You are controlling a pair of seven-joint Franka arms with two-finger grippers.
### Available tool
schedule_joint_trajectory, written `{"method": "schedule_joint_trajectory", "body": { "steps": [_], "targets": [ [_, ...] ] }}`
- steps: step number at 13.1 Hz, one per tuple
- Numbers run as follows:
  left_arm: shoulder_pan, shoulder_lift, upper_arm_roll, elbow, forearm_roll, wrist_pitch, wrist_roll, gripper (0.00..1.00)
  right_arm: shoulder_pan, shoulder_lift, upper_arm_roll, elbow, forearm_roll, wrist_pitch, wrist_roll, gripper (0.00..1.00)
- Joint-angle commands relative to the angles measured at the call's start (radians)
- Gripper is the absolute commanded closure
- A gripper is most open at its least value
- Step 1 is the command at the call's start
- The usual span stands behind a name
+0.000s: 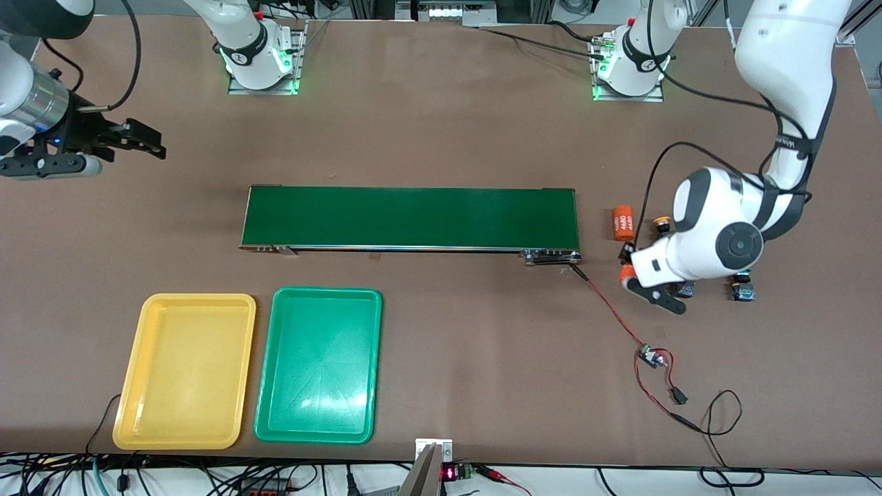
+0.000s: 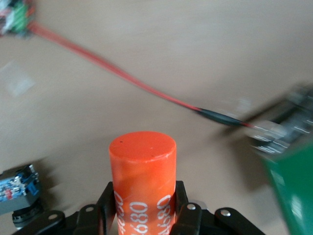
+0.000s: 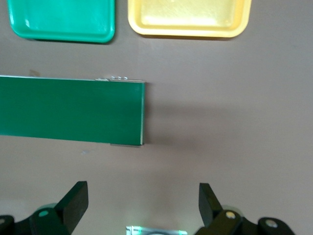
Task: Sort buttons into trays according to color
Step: 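Carry the orange cylinder with the left gripper onto the conveyor belt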
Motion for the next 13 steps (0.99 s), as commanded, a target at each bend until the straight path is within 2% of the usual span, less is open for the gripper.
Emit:
{"method": "schedule_joint_trajectory", "body": {
  "steps": [1,4,6,9,13],
  "targets": [
    [0.005,-0.135,-0.098,-0.095,0.012,-0.067,0.062,1.00,0.021,-0.084,0.001,-0.121,0.024,0.095,0.007,0.00],
    [0.005,-0.195,-0.205,-0.119,0.010,-0.193,0.067,1.00,0.023,-0.078,0.001,-0.145,0.023,0.100,0.024,0.00],
    [0.005,-0.197,-0.253,-0.130,0.012,-0.196,0.207,1.00,0.023,-0.066,0.001,-0.176,0.023,0.139,0.024,0.00],
    [0.003,-0.157,-0.256,-0.128,0.012,-0.131,0.528,1.00,0.050,-0.028,0.001,-0.174,0.023,0.167,0.057,0.00],
    [-0.014,-0.110,-0.255,-0.128,0.015,-0.028,0.719,0.99,0.076,-0.008,0.001,-0.173,0.023,0.190,0.104,0.00]
  ]
}}
